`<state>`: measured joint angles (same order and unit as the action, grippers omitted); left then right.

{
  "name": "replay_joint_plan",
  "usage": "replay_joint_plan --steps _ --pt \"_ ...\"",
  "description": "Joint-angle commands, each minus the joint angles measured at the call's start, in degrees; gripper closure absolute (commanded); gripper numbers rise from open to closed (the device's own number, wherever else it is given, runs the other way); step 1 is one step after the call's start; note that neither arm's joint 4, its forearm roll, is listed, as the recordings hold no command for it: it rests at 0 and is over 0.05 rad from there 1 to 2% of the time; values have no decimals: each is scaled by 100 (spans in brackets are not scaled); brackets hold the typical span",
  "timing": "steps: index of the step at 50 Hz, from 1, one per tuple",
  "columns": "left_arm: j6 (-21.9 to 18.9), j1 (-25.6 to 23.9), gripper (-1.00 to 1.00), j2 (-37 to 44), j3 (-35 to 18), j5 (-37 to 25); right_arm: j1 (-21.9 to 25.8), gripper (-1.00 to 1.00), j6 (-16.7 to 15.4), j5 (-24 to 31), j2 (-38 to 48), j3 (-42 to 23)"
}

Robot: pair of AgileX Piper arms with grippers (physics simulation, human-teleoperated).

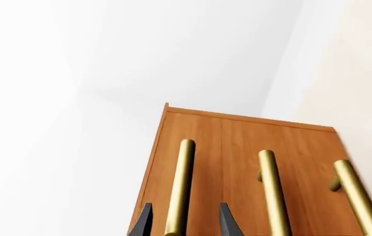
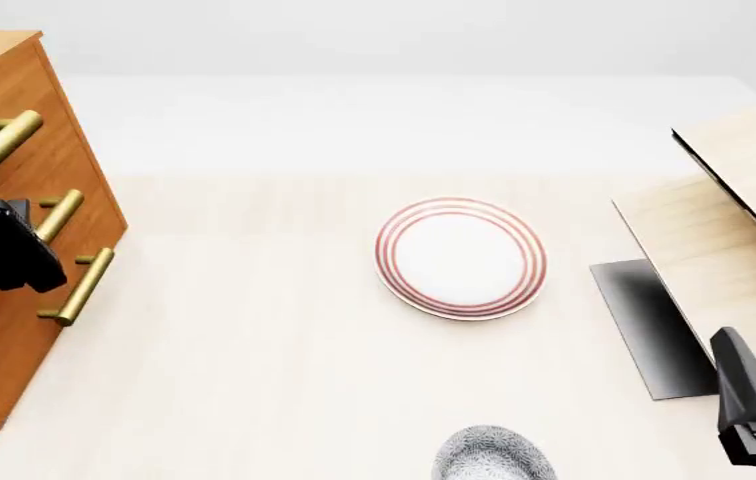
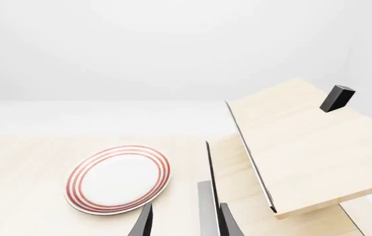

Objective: Open the top drawer of the cabinet and put the bowl in it.

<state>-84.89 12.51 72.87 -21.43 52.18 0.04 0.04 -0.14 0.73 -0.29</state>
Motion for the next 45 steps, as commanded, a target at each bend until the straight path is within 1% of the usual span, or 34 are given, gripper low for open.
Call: replay_joint_plan --steps 1,10,13,17,18,25,32,43,45 --pt "-12 205 -100 340 -61 247 0 -100 -2 2 -15 5" --pt "-22 325 -100 416 -106 374 0 -100 -4 2 -14 5" --pt "12 318 -100 381 -124 314 0 -100 -3 2 -15 5" --pt "-20 320 -100 447 -78 426 0 -100 -2 2 -14 5" --pt "-23 318 100 426 -58 451 -1 -100 -3 2 -14 5" --pt "-80 242 100 200 122 417 0 -100 -3 2 -14 5" --pt "-120 120 100 -248 223 138 -1 -100 -3 2 -14 5" --pt "-185 -120 100 -310 412 173 1 -100 -2 2 -14 5" --pt "-157 -192 100 -349 402 100 0 -100 -2 2 -15 5"
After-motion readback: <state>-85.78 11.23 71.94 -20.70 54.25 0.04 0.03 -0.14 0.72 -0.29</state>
